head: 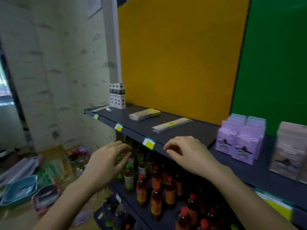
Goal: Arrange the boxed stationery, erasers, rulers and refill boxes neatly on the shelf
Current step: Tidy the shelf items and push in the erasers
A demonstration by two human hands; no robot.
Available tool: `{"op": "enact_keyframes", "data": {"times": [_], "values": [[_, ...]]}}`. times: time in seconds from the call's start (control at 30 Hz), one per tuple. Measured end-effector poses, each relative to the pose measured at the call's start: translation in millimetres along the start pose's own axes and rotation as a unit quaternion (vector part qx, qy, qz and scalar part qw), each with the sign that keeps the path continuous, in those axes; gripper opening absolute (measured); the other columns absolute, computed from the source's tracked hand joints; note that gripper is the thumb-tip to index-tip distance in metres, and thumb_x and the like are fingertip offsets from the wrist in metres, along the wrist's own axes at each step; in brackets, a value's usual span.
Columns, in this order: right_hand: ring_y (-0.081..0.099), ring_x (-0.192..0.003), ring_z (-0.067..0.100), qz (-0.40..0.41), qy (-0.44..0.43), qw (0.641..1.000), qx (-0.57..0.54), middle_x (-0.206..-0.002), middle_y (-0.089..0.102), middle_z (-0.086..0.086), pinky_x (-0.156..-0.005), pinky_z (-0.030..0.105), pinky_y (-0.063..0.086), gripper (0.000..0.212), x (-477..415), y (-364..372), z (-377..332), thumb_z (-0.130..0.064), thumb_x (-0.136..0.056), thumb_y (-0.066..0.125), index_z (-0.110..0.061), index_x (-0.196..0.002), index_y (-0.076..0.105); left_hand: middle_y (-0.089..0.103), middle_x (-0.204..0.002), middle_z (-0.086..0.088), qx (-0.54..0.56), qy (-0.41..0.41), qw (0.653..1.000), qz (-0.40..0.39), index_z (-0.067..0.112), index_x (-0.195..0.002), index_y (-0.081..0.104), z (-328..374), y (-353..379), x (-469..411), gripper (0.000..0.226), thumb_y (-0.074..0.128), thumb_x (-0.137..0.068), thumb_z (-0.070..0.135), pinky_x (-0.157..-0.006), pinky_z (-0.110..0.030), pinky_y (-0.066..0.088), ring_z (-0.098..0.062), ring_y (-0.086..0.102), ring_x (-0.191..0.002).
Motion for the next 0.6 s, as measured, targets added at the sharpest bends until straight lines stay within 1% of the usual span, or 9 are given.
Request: {"op": "enact_keyframes", "data": {"times": [0.1,0.17,0.23,0.3,0.33,0.43,0.47,0.53,0.6], "values": [[0.060,-0.096,0.016,-0.011,-0.015,1.000,-0.008,-0.105,0.065,-0.010,-0.076,0.032,0.048,0.019,-51.8,25.6,-19.5,-0.033,-0.090,0.048,-0.034,-0.101,0.064,0.066,-0.087,0.008,-0.015,-0.023,1.000,0.011,0.023,-0.093,0.067,-46.9,1.8,-6.3,0.033,0.041,-0.083,0.040,-0.060,-0.028,0.045,-0.016,0.063,-0.080],[0.059,-0.098,0.014,-0.017,-0.026,0.999,-0.010,-0.105,0.066,-0.009,-0.074,0.031,0.048,0.020,-87.6,43.8,-29.5,-0.031,-0.090,0.048,-0.033,-0.100,0.065,0.065,-0.088,0.008,-0.015,-0.041,0.999,0.012,0.024,-0.093,0.067,-78.3,4.8,-13.1,0.033,0.040,-0.083,0.041,-0.061,-0.030,0.047,-0.015,0.062,-0.081],[0.059,-0.100,0.016,-0.023,-0.032,0.999,-0.009,-0.106,0.067,-0.008,-0.078,0.034,0.051,0.020,-123.8,63.6,-37.1,-0.031,-0.089,0.049,-0.033,-0.099,0.065,0.065,-0.090,0.009,-0.016,-0.052,0.998,0.015,0.024,-0.094,0.067,-109.7,9.2,-21.8,0.028,0.044,-0.088,0.039,-0.063,-0.032,0.050,-0.014,0.061,-0.083],[0.060,-0.102,0.020,-0.028,-0.026,0.999,-0.011,-0.109,0.067,-0.006,-0.083,0.038,0.052,0.019,-159.9,84.1,-42.7,-0.031,-0.088,0.049,-0.034,-0.098,0.065,0.065,-0.089,0.008,-0.016,-0.059,0.998,0.018,0.023,-0.096,0.067,-142.8,15.9,-33.0,0.022,0.049,-0.090,0.034,-0.066,-0.032,0.050,-0.014,0.061,-0.085],[0.059,-0.103,0.021,-0.032,-0.023,0.999,-0.010,-0.109,0.066,-0.005,-0.083,0.037,0.051,0.019,-178.1,93.4,-45.2,-0.031,-0.088,0.049,-0.034,-0.099,0.065,0.064,-0.088,0.008,-0.018,-0.063,0.998,0.021,0.023,-0.097,0.067,-159.3,19.7,-40.1,0.022,0.049,-0.090,0.034,-0.066,-0.032,0.049,-0.014,0.060,-0.086],[0.057,-0.102,0.020,-0.036,-0.026,0.999,0.001,-0.108,0.066,-0.004,-0.075,0.030,0.043,0.021,-235.1,113.8,-51.9,-0.028,-0.090,0.049,-0.029,-0.103,0.066,0.058,-0.086,0.012,-0.016,-0.075,0.997,0.023,0.022,-0.098,0.066,-208.4,30.2,-67.1,0.021,0.049,-0.091,0.032,-0.069,-0.031,0.049,-0.014,0.059,-0.088],[0.058,-0.101,0.019,-0.032,-0.030,0.999,0.001,-0.107,0.067,-0.003,-0.074,0.030,0.043,0.022,-255.0,118.4,-53.7,-0.026,-0.090,0.049,-0.027,-0.103,0.066,0.058,-0.087,0.011,-0.015,-0.075,0.997,0.023,0.022,-0.099,0.066,-224.3,33.4,-77.8,0.020,0.050,-0.090,0.031,-0.070,-0.029,0.048,-0.013,0.058,-0.089],[0.060,-0.101,0.020,-0.023,-0.029,0.999,-0.003,-0.108,0.068,-0.002,-0.079,0.032,0.047,0.022,-294.7,129.3,-56.8,-0.024,-0.089,0.049,-0.026,-0.101,0.067,0.061,-0.091,0.009,-0.017,-0.075,0.997,0.027,0.021,-0.100,0.066,-255.5,40.2,-99.2,0.020,0.050,-0.090,0.030,-0.069,-0.026,0.044,-0.013,0.058,-0.090],[0.060,-0.101,0.022,-0.022,-0.019,1.000,0.006,-0.110,0.067,-0.001,-0.084,0.034,0.048,0.022,-330.6,142.6,-59.4,-0.025,-0.089,0.049,-0.028,-0.101,0.067,0.064,-0.095,0.007,-0.019,-0.081,0.996,0.034,0.020,-0.100,0.065,-284.9,48.9,-117.5,0.021,0.049,-0.091,0.030,-0.071,-0.026,0.043,-0.014,0.057,-0.093]]}}
Point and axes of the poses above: each hand's wrist, its own x-axis away from the middle knuckle, its own y-axis out of the palm, z = x × y, the point moved 1 cm from there along -x, towards the middle knuckle
